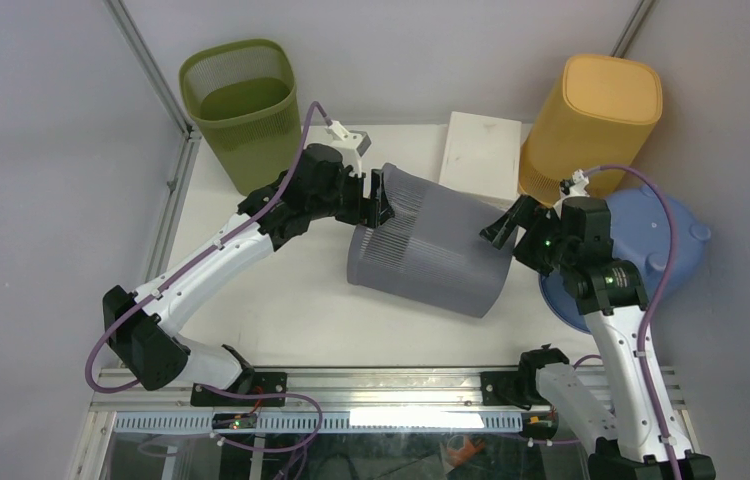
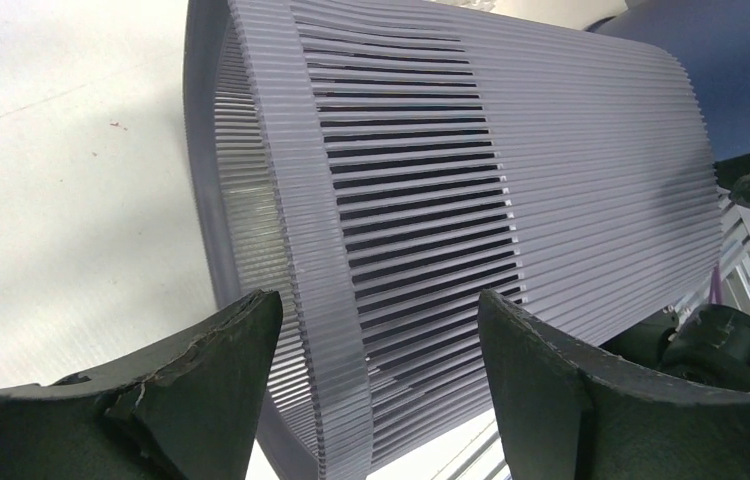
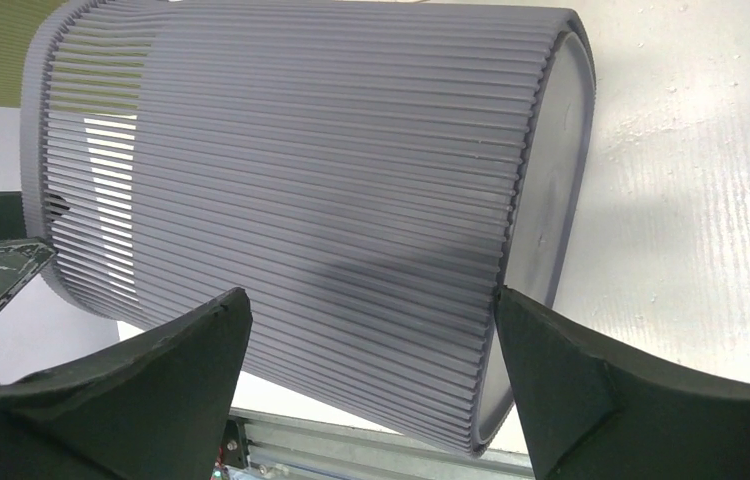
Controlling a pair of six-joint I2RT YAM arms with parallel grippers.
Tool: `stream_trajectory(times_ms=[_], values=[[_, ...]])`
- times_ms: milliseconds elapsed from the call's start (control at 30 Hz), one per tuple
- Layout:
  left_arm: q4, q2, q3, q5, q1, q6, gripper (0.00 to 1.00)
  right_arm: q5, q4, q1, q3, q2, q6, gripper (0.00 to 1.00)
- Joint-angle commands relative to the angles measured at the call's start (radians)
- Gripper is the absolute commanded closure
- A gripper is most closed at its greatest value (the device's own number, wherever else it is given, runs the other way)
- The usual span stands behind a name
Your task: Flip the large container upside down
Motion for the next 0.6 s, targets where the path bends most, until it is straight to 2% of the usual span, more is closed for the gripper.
stream_trajectory(times_ms=[0,100,200,300,567], values=[[-0.011,-0.033,0.038,-0.062,0.001,0.008,0.26,-0.048,0.073,-0.005,-0.007,-0.008,0.018,0.04],[-0.037,-0.03,0.035,-0.129,0.001,0.013,0.26,-0.051,0.085,-0.006,-0.01,-0.007,0.026,0.04],[-0.036,-0.05,0.014,-0.203,0.001,0.006,0.34,-0.063,0.096,-0.007,-0.021,-0.008,0.03,0.04],[-0.037,-0.066,0.004,-0.217,0.002,0.017,0.42,-0.066,0.098,-0.008,-0.029,-0.004,0.03,0.04],[-0.035,-0.066,-0.002,-0.158,0.002,0.017,0.77,-0.076,0.11,-0.009,-0.03,-0.001,0.035,0.05]])
